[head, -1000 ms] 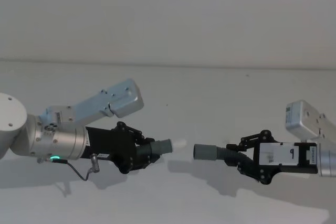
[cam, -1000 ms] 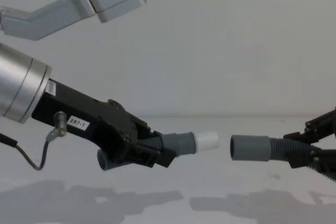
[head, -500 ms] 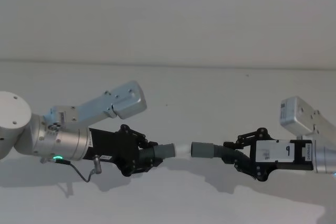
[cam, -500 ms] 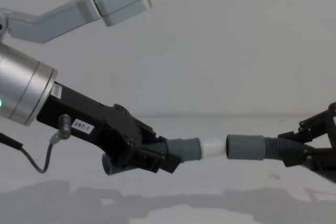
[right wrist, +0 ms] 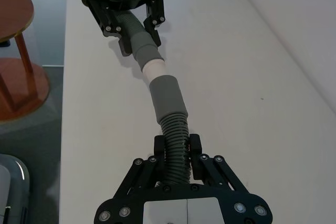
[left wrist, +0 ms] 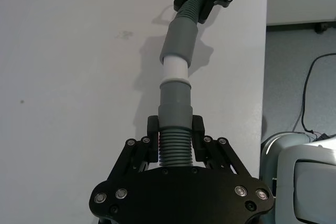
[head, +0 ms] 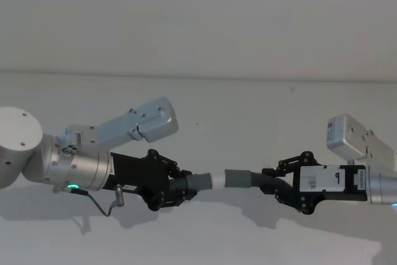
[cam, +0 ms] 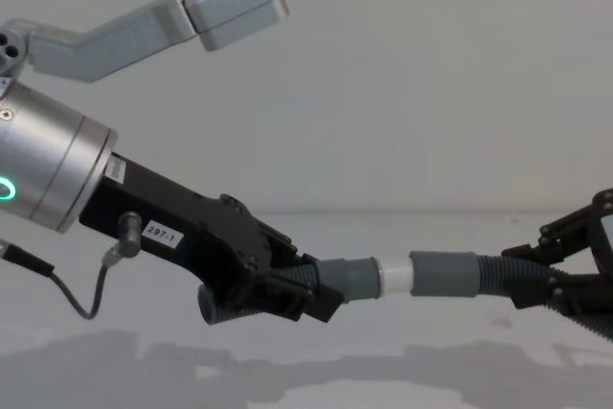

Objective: Use both hands to pick up one end of the pipe from the table, align the ends, and insert them.

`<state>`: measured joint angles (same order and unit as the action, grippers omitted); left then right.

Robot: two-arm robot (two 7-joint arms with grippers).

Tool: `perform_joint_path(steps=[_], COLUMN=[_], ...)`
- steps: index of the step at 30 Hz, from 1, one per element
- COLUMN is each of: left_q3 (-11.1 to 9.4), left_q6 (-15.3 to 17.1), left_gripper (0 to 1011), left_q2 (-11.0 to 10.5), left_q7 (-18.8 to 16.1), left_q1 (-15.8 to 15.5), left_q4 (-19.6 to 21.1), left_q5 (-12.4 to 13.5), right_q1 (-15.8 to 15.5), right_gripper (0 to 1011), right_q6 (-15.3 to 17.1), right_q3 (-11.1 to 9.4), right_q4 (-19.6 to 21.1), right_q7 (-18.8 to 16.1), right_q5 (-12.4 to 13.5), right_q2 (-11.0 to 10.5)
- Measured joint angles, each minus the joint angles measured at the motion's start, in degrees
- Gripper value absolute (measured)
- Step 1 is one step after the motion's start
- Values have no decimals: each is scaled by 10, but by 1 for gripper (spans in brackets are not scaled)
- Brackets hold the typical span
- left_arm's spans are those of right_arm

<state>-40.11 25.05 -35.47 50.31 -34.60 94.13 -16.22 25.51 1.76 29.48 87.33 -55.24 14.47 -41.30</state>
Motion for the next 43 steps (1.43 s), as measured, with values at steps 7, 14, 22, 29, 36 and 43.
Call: perform_joint_path(steps=[7, 14, 22, 29, 36, 43], left_q3=[-7, -11, -15, -17, -18, -19], left_q6=[-4, -5, -4, -3, -2, -2], left_gripper=[354, 354, 354, 354, 354, 354], left_q2=[1, -1, -3, -5, -5, -6], left_q7=[4, 6, 1, -3, -6, -7], left_q1=[-4, -6, -5, -5, -5, -4], left_q4=[-1, -1, 2, 4, 5, 5], left_q5=[-4, -7, -8, -8, -8, -9], right_q1=[2, 3, 3, 1, 0, -1], right_gripper=[274, 274, 274, 274, 274, 274], right_q6=[-3, -8, -11, -10, -10, -10], right_q3=[4, 8, 11, 13, 14, 15], right_q4=[-1, 1, 12, 21, 25, 29], right_q7=[1, 0, -1, 0, 1, 1], right_q5=[0, 3, 8, 12, 14, 16], right_q2=[-1, -3, -7, -10, -11, -12])
